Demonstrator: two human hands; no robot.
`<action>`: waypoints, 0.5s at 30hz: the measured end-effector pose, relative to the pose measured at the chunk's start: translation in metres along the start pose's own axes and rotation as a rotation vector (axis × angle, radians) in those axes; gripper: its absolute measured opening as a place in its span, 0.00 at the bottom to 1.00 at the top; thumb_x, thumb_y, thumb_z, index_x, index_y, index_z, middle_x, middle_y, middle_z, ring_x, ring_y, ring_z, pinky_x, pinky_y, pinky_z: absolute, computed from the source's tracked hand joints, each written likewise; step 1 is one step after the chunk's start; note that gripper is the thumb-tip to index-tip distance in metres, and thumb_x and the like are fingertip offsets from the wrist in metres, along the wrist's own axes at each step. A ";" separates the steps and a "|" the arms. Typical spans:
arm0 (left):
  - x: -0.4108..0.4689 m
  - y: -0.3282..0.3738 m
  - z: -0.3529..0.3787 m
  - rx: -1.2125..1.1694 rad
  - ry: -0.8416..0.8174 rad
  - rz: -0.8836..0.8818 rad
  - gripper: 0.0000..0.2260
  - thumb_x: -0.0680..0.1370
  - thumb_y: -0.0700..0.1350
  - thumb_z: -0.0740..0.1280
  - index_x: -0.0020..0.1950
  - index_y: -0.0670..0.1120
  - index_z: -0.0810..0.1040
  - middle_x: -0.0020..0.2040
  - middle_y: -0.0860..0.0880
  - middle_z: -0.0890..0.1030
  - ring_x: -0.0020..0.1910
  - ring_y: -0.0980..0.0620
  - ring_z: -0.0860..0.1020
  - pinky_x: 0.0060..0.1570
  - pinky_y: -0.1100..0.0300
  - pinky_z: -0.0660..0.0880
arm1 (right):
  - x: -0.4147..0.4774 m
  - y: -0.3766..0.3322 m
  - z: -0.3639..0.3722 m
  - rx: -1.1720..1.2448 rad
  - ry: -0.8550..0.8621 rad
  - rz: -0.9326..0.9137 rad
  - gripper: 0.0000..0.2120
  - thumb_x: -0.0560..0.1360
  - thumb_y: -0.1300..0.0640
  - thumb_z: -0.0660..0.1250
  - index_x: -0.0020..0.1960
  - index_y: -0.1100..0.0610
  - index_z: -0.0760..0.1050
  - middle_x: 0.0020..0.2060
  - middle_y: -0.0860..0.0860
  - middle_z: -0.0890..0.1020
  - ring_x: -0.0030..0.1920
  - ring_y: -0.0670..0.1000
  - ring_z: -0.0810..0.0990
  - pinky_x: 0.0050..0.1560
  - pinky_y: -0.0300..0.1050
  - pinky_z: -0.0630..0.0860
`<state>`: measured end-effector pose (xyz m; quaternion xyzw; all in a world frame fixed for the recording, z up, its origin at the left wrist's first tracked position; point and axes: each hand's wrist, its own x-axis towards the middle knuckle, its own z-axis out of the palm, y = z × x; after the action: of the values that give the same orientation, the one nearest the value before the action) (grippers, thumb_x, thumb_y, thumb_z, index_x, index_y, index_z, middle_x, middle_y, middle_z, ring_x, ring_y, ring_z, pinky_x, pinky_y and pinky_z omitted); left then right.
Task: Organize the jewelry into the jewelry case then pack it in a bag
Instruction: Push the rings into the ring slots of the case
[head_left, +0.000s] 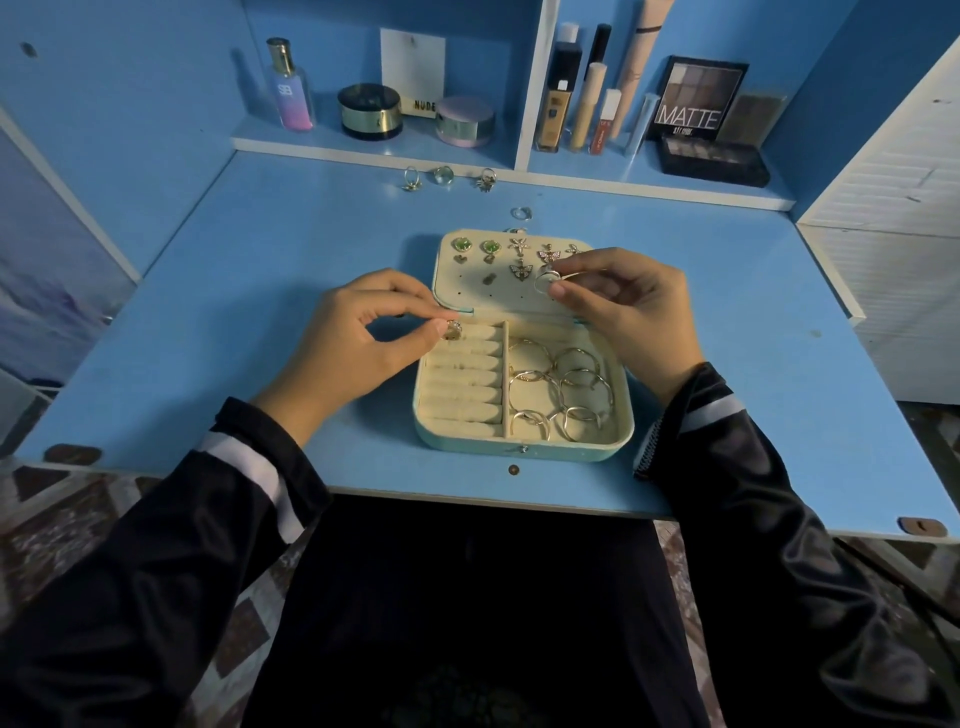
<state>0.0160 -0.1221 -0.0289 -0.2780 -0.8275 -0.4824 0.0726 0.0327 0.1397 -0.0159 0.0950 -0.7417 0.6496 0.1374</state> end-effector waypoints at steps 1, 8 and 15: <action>0.000 -0.001 0.000 -0.013 -0.009 -0.013 0.08 0.76 0.42 0.73 0.51 0.54 0.84 0.49 0.53 0.81 0.52 0.53 0.79 0.56 0.62 0.75 | 0.000 0.000 0.000 -0.002 -0.001 -0.002 0.11 0.70 0.67 0.74 0.52 0.65 0.80 0.37 0.46 0.85 0.38 0.43 0.82 0.41 0.35 0.77; 0.003 -0.003 -0.001 -0.113 -0.044 -0.045 0.06 0.72 0.52 0.71 0.49 0.57 0.84 0.49 0.55 0.82 0.53 0.53 0.80 0.58 0.56 0.76 | 0.000 -0.001 0.002 0.004 -0.005 -0.009 0.11 0.70 0.68 0.74 0.52 0.63 0.80 0.37 0.46 0.85 0.38 0.43 0.82 0.42 0.35 0.77; 0.003 -0.005 -0.002 -0.166 -0.068 -0.065 0.05 0.71 0.52 0.72 0.46 0.60 0.85 0.48 0.58 0.82 0.53 0.54 0.80 0.58 0.58 0.76 | -0.001 -0.001 0.002 0.002 -0.011 -0.013 0.11 0.70 0.68 0.73 0.52 0.64 0.80 0.37 0.46 0.85 0.38 0.43 0.82 0.42 0.35 0.77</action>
<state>0.0110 -0.1243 -0.0303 -0.2721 -0.7954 -0.5416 0.0057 0.0335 0.1371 -0.0152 0.1037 -0.7412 0.6488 0.1375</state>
